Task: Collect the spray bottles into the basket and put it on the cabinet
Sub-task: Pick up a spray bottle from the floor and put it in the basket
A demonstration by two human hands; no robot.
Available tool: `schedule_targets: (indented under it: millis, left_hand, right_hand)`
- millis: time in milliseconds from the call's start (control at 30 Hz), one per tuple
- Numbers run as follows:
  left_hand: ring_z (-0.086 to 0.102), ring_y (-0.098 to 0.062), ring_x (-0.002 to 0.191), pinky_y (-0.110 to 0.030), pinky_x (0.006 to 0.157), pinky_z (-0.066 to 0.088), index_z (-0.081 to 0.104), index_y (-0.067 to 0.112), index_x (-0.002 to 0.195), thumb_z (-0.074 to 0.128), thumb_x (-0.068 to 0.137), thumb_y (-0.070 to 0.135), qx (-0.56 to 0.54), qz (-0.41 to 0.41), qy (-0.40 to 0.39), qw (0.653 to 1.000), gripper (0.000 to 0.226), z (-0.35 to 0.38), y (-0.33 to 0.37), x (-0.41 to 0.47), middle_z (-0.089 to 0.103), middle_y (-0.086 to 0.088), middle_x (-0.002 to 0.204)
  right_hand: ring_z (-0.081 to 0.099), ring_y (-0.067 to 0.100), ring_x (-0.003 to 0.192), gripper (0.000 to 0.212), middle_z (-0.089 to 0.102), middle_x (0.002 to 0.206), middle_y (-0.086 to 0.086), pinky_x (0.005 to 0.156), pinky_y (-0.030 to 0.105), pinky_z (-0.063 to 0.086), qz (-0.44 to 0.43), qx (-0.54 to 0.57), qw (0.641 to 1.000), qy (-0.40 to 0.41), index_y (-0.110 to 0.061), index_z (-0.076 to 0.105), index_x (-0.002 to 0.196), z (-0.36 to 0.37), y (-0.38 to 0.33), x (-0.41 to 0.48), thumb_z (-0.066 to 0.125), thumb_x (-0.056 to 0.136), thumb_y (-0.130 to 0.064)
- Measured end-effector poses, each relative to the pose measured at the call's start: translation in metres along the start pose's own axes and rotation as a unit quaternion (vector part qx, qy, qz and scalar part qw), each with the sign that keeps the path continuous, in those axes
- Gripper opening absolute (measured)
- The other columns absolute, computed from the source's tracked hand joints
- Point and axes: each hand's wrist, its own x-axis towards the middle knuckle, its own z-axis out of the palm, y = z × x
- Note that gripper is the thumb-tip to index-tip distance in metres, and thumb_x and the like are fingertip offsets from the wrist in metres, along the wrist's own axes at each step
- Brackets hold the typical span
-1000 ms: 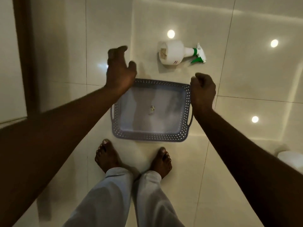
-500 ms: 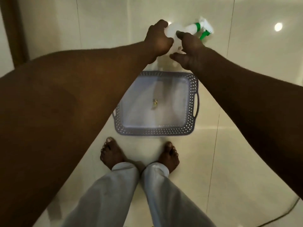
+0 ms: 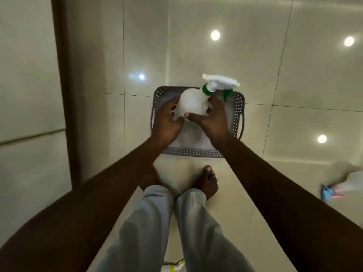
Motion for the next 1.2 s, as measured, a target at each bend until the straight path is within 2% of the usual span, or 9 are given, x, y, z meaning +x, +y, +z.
schedule_targets:
  millis: [167, 300, 367, 600, 733, 867, 1000, 1100, 1200]
  left_hand:
    - [0.067, -0.016, 0.118, -0.031, 0.102, 0.056, 0.067, 0.015, 0.137, 0.059, 0.091, -0.004, -0.089, -0.079, 0.047, 0.992, 0.051, 0.004, -0.032, -0.004, 0.072, 0.001, 0.127]
    - [0.069, -0.019, 0.117, -0.042, 0.105, 0.057, 0.068, 0.034, 0.126, 0.055, 0.093, 0.001, -0.167, -0.120, 0.085, 0.975, 0.048, 0.011, -0.040, 0.004, 0.072, 0.006, 0.117]
    - [0.069, -0.022, 0.119, -0.045, 0.108, 0.056, 0.068, 0.028, 0.129, 0.055, 0.095, 0.003, -0.207, -0.138, 0.095, 0.964, 0.045, 0.015, -0.045, 0.012, 0.073, 0.000, 0.122]
    - [0.067, -0.023, 0.123, -0.043, 0.110, 0.054, 0.066, 0.014, 0.137, 0.053, 0.094, -0.001, -0.255, -0.168, 0.128, 0.944, 0.047, 0.024, -0.055, 0.028, 0.071, -0.007, 0.133]
    - [0.067, -0.025, 0.122, -0.045, 0.111, 0.053, 0.065, 0.012, 0.137, 0.051, 0.096, 0.000, -0.245, -0.183, 0.133, 0.943, 0.044, 0.026, -0.062, 0.028, 0.071, -0.010, 0.133]
    - [0.065, -0.026, 0.126, -0.040, 0.111, 0.053, 0.061, 0.012, 0.143, 0.049, 0.097, -0.002, -0.269, -0.191, 0.118, 0.937, 0.049, 0.026, -0.066, 0.025, 0.068, -0.010, 0.138]
    - [0.067, -0.018, 0.117, -0.026, 0.097, 0.058, 0.065, 0.015, 0.135, 0.052, 0.097, 0.005, -0.249, -0.228, 0.108, 0.935, 0.042, 0.027, -0.057, 0.005, 0.070, -0.005, 0.134]
    - [0.062, -0.037, 0.125, -0.046, 0.111, 0.050, 0.064, 0.003, 0.132, 0.051, 0.099, 0.014, -0.145, -0.281, 0.088, 0.944, 0.037, 0.024, -0.045, -0.026, 0.066, -0.019, 0.135]
    - [0.052, -0.035, 0.141, -0.042, 0.118, 0.042, 0.053, 0.005, 0.147, 0.047, 0.104, 0.018, -0.116, -0.280, -0.001, 0.953, 0.045, 0.024, -0.015, -0.068, 0.056, -0.017, 0.151]
  right_hand:
    - [0.059, 0.027, 0.132, 0.091, 0.056, 0.145, 0.017, 0.108, 0.049, 0.054, -0.053, -0.105, 0.993, -0.029, -0.003, 0.052, 0.145, 0.027, 0.033, 0.005, 0.098, 0.068, -0.013]
    - [0.061, 0.027, 0.134, 0.090, 0.060, 0.145, 0.015, 0.111, 0.044, 0.055, -0.080, -0.099, 0.990, -0.066, -0.008, 0.051, 0.148, 0.045, 0.042, 0.020, 0.095, 0.069, -0.006]
    - [0.062, 0.020, 0.132, 0.091, 0.063, 0.143, 0.012, 0.110, 0.032, 0.054, -0.100, -0.099, 0.987, -0.073, -0.006, 0.052, 0.148, 0.052, 0.046, 0.030, 0.095, 0.069, -0.006]
    - [0.057, 0.017, 0.134, 0.086, 0.059, 0.146, 0.012, 0.114, 0.019, 0.046, -0.175, -0.143, 0.969, -0.095, -0.006, 0.055, 0.147, 0.067, 0.057, 0.046, 0.094, 0.071, -0.006]
    - [0.055, 0.026, 0.141, 0.084, 0.052, 0.152, 0.014, 0.118, 0.026, 0.045, -0.186, -0.153, 0.965, -0.108, -0.005, 0.053, 0.149, 0.071, 0.059, 0.046, 0.090, 0.073, 0.000]
    - [0.046, 0.028, 0.152, 0.094, 0.042, 0.165, 0.012, 0.122, 0.038, 0.043, -0.170, -0.194, 0.958, -0.122, -0.010, 0.043, 0.160, 0.070, 0.056, 0.042, 0.088, 0.078, -0.005]
    - [0.039, 0.030, 0.156, 0.102, 0.038, 0.168, 0.016, 0.124, 0.033, 0.035, -0.082, -0.200, 0.971, -0.105, -0.006, 0.032, 0.164, 0.062, 0.057, 0.019, 0.089, 0.079, -0.007]
    - [0.040, 0.029, 0.154, 0.086, 0.043, 0.165, 0.013, 0.122, 0.028, 0.031, 0.004, -0.217, 0.971, -0.101, -0.008, 0.039, 0.161, 0.039, 0.057, -0.019, 0.083, 0.087, -0.010]
    - [0.048, 0.026, 0.147, 0.068, 0.050, 0.160, 0.008, 0.113, 0.023, 0.035, 0.029, -0.198, 0.976, -0.086, -0.013, 0.050, 0.155, 0.008, 0.056, -0.069, 0.078, 0.093, -0.012]
